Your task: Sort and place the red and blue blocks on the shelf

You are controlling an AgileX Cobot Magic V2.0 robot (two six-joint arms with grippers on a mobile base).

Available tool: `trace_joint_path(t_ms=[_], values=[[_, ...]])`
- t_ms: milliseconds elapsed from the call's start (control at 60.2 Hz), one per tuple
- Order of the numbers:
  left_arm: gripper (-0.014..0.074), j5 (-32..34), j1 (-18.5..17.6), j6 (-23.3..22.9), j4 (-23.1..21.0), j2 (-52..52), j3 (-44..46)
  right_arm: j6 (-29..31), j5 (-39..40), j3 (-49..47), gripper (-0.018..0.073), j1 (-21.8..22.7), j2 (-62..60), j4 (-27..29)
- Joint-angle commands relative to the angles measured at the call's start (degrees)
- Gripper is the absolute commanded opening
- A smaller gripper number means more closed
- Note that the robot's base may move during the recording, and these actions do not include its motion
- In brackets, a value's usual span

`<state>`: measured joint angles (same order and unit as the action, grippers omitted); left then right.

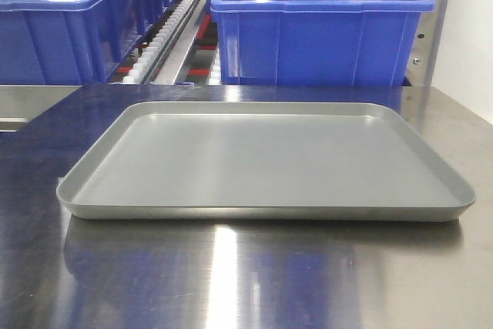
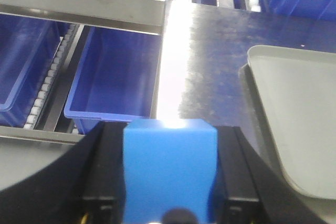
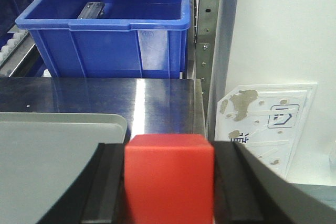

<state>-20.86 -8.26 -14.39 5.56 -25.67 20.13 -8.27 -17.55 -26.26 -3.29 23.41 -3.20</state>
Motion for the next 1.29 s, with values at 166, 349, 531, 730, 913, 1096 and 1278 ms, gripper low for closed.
trace_joint_path(t_ms=[166,349,531,730,913,1096,1278], values=[[0.0128,5.47,-0.42,-0.01,0.39,-0.16,1.79,0.28,5.13,-1.63,0.0059,0.22,0.21,-0.39],[0.0128,5.47,-0.42,-0.01,0.39,-0.16,1.79,0.28,5.13,-1.63,0.0059,0.22,0.21,-0.39],[0.0128,5.37,-0.42,-0.01,0.39,-0.16,1.79,0.28,5.13,-1.63,0.0059,0.22,0.21,-0.39],[0.0128,5.37,-0.42,-0.01,0.39,-0.16,1.79,0.28,5.13,-1.63,0.0059,0.22,0.21,-0.39],[0.0128,5.26,-0.42,-0.01,-0.04,-0.16,1.79,0.28,5.13,-1.63,0.0059,0.22,0.21,-0.39],[0.0128,5.15,-0.42,-0.01,-0.06,-0.16,1.66,0.28,5.13,-1.63,0.0059,0.22,0.21,-0.39],[0.0128,5.15,-0.42,-0.01,-0.06,-0.16,1.66,0.28,5.13,-1.63,0.0059,0.22,0.21,-0.39]])
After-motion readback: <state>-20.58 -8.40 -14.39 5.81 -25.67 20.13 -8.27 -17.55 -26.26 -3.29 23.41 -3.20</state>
